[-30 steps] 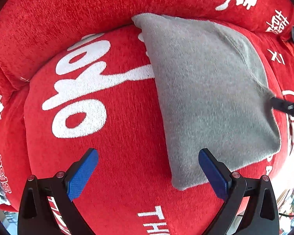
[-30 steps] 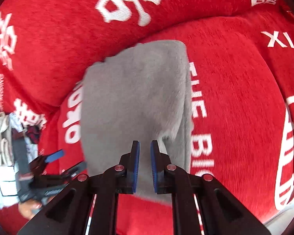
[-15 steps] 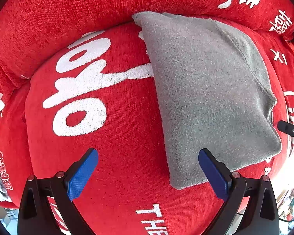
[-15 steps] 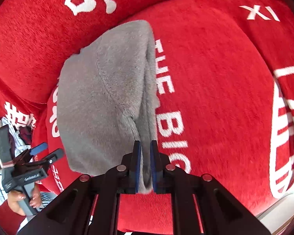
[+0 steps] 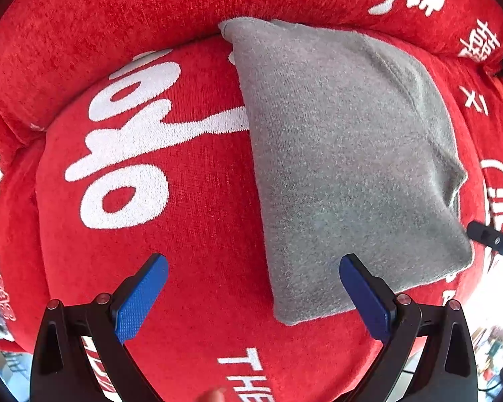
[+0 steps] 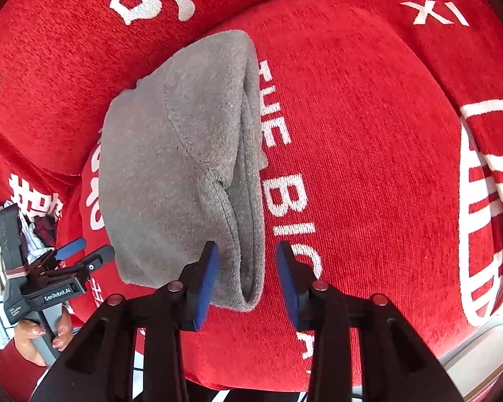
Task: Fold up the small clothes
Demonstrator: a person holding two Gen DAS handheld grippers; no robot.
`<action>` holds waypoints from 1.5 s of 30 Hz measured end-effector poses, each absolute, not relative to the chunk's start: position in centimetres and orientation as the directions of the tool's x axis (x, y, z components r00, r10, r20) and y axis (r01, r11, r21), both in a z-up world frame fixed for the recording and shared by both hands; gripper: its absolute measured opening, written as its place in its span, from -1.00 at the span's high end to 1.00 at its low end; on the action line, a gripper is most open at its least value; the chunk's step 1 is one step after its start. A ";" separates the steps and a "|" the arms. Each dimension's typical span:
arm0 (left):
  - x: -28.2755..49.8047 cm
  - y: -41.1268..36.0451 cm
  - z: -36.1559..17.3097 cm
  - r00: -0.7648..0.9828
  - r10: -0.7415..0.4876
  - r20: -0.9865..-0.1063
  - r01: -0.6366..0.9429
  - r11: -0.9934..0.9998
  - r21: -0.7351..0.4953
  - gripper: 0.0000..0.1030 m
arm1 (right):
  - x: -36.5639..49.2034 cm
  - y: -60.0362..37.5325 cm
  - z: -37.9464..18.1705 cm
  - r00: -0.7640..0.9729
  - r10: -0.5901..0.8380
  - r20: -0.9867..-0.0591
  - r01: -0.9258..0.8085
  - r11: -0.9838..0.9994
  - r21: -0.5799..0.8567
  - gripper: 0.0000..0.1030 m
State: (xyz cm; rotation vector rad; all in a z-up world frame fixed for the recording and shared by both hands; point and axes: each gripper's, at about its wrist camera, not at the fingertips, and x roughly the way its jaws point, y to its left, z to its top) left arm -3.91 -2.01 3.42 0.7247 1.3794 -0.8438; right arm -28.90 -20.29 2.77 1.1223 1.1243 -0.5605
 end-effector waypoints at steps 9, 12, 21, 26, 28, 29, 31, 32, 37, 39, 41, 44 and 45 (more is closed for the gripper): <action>-2.1 -2.6 3.5 -0.031 -0.126 -0.991 0.816 0.570 -0.098 -0.99 | -29.3 -22.2 2.6 0.410 0.152 -0.899 0.827 0.355 0.437 -0.02; -1.0 -3.4 3.5 -0.018 -0.141 -0.990 0.808 0.581 -0.098 -0.98 | -29.2 -23.5 2.4 0.439 0.148 -0.886 0.825 0.325 0.463 -0.02; 1.2 -6.3 2.6 -0.036 -0.158 -0.987 0.769 0.626 -0.128 -0.99 | -26.3 -28.0 1.4 0.500 0.154 -0.852 0.797 0.303 0.523 -0.02; 2.1 -7.0 1.8 -0.041 -0.182 -0.982 0.737 0.659 -0.153 -0.98 | -25.0 -29.2 0.6 0.497 0.167 -0.851 0.796 0.302 0.524 -0.02; 2.5 -7.3 1.6 -0.042 -0.190 -0.981 0.735 0.659 -0.159 -0.99 | -24.9 -29.5 0.3 0.493 0.173 -0.852 0.795 0.307 0.523 -0.02; 2.7 -7.5 1.5 -0.042 -0.192 -0.980 0.737 0.656 -0.160 -0.98 | -24.8 -29.7 0.3 0.492 0.176 -0.852 0.794 0.310 0.523 -0.02; 2.8 -7.9 1.5 -0.046 -0.200 -0.979 0.747 0.643 -0.167 -0.99 | -25.2 -29.9 0.0 0.503 0.193 -0.842 0.785 0.305 0.539 -0.02; 2.9 -8.1 1.4 -0.050 -0.203 -0.978 0.750 0.639 -0.171 -0.99 | -25.6 -30.0 -0.2 0.517 0.206 -0.831 0.777 0.294 0.557 -0.02; 3.4 -9.0 0.9 -0.096 -0.249 -0.964 0.741 0.629 -0.237 -0.99 | -26.9 -30.8 -1.4 0.581 0.264 -0.770 0.736 0.232 0.636 -0.02; 3.3 -9.5 0.5 -0.118 -0.257 -0.959 0.740 0.621 -0.258 -0.99 | -27.2 -31.0 -2.3 0.598 0.299 -0.743 0.719 0.208 0.663 -0.02; 3.3 -10.0 -0.1 -0.147 -0.256 -0.955 0.743 0.609 -0.278 -0.99 | -27.5 -31.2 -2.7 0.618 0.317 -0.719 0.699 0.197 0.687 -0.04; 3.0 -10.6 -0.7 -0.176 -0.251 -0.952 0.749 0.593 -0.295 -0.99 | -28.0 -31.5 -2.9 0.642 0.344 -0.685 0.669 0.185 0.720 -0.06; 3.0 -10.7 -0.9 -0.185 -0.254 -0.950 0.748 0.591 -0.303 -0.99 | -28.2 -31.7 -3.1 0.645 0.355 -0.677 0.662 0.184 0.727 -0.07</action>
